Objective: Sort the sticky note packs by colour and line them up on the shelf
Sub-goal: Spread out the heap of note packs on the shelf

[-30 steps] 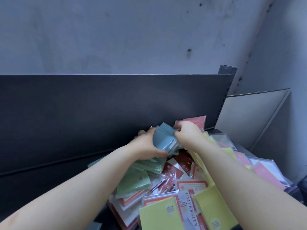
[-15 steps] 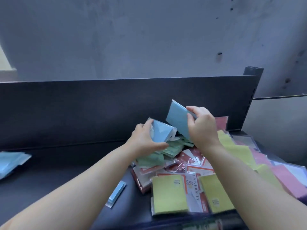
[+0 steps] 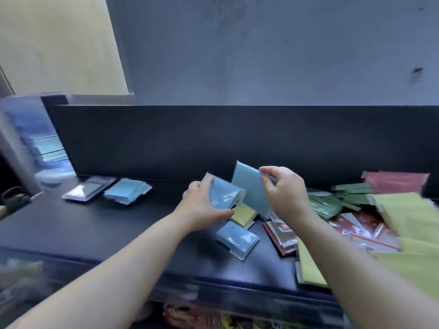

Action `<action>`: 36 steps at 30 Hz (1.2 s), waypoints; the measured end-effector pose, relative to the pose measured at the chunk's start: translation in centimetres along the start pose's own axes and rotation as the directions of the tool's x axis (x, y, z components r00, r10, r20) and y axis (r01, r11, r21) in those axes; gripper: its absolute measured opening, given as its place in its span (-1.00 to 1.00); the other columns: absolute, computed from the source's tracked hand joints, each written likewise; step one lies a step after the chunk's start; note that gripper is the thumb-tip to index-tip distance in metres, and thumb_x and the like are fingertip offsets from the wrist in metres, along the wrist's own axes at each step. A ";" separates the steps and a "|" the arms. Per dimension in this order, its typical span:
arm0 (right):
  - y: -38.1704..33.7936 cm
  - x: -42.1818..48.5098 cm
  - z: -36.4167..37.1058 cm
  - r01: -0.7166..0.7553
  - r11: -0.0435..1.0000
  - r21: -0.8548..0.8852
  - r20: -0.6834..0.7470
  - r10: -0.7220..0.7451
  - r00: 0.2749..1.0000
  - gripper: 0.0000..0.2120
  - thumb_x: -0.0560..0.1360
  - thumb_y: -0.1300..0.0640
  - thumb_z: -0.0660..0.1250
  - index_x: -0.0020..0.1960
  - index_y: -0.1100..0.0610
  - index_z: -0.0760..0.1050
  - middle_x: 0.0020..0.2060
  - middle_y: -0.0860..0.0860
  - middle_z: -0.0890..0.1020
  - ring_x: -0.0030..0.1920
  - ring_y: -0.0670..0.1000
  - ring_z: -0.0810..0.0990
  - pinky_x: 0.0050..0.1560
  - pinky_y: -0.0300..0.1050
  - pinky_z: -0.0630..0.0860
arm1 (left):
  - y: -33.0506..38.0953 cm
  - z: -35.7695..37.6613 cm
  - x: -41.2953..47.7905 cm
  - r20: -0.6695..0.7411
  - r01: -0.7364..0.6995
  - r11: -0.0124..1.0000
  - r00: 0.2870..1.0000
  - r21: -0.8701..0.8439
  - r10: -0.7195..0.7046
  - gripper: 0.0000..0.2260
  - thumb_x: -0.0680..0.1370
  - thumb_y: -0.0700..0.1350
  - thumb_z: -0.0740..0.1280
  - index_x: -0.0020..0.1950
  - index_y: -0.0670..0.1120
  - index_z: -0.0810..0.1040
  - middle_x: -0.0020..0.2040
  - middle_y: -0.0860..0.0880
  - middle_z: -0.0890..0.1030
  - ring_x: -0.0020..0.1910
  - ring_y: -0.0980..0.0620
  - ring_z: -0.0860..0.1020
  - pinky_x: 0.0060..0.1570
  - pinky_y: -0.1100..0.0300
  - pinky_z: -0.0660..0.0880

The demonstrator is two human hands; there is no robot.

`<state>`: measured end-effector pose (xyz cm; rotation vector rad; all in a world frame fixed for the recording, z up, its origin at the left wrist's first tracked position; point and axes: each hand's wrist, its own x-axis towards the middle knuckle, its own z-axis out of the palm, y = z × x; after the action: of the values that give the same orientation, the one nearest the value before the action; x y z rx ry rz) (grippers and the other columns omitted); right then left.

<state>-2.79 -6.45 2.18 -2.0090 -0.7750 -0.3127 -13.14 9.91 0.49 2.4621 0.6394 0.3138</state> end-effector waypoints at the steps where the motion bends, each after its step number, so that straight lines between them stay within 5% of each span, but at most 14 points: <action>1: -0.8 0.2 1.1 -0.004 1.000 0.014 0.014 0.004 1.000 -0.76 0.56 0.23 0.26 0.19 0.17 0.58 0.11 0.05 0.62 0.13 0.00 0.55 0.15 -0.28 0.38 | -1.3 -0.8 0.0 -0.008 0.015 1.000 1.000 0.000 -0.015 -0.08 0.33 0.17 0.51 0.54 0.08 0.06 0.42 -0.05 0.22 0.39 -0.08 0.24 0.33 0.10 0.27; 19: -13.7 4.5 26.8 -0.331 0.913 0.237 0.202 0.287 0.936 -0.77 0.55 0.17 0.28 0.18 0.13 0.59 0.04 -0.01 0.65 0.02 -0.06 0.60 0.01 -0.20 0.51 | -25.1 -15.5 5.7 -0.060 0.038 0.999 0.997 0.002 -0.038 -0.05 0.33 0.19 0.50 0.56 0.07 0.02 0.46 -0.02 0.13 0.46 -0.04 0.15 0.44 0.09 0.17; 28: -15.7 5.5 32.3 -0.491 0.835 0.249 0.269 0.428 0.863 -0.76 0.57 0.14 0.22 0.17 0.12 0.57 0.04 0.02 0.64 0.01 0.06 0.62 0.07 -0.01 0.57 | -26.7 -16.3 8.5 0.004 -0.013 1.000 1.000 0.022 0.013 -0.07 0.33 0.20 0.48 0.55 0.06 0.05 0.46 -0.09 0.16 0.46 -0.10 0.17 0.45 0.07 0.17; 32: -15.5 5.4 31.1 -0.436 0.888 0.147 0.203 0.404 0.892 -0.69 0.59 0.20 0.12 0.25 0.14 0.54 0.13 -0.01 0.59 0.05 -0.06 0.52 0.01 -0.26 0.39 | -25.9 -15.2 9.3 0.123 -0.032 0.991 0.992 0.133 0.016 -0.09 0.35 0.31 0.42 0.55 0.06 0.05 0.45 -0.12 0.20 0.44 -0.15 0.22 0.41 0.01 0.23; 36: -14.6 4.4 28.4 -0.403 0.912 0.080 0.171 0.385 0.907 -0.67 0.58 0.22 0.10 0.26 0.14 0.53 0.17 0.01 0.60 0.18 -0.04 0.54 0.12 -0.26 0.39 | -24.6 -14.5 9.5 0.213 -0.075 0.933 0.977 0.353 -0.002 -0.06 0.32 0.46 0.30 0.55 0.03 0.08 0.53 -0.16 0.12 0.49 -0.18 0.13 0.44 -0.07 0.14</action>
<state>-11.03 24.56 -0.98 -2.0404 -0.4467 0.1208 -19.30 39.32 -1.27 2.8083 0.6028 -0.0608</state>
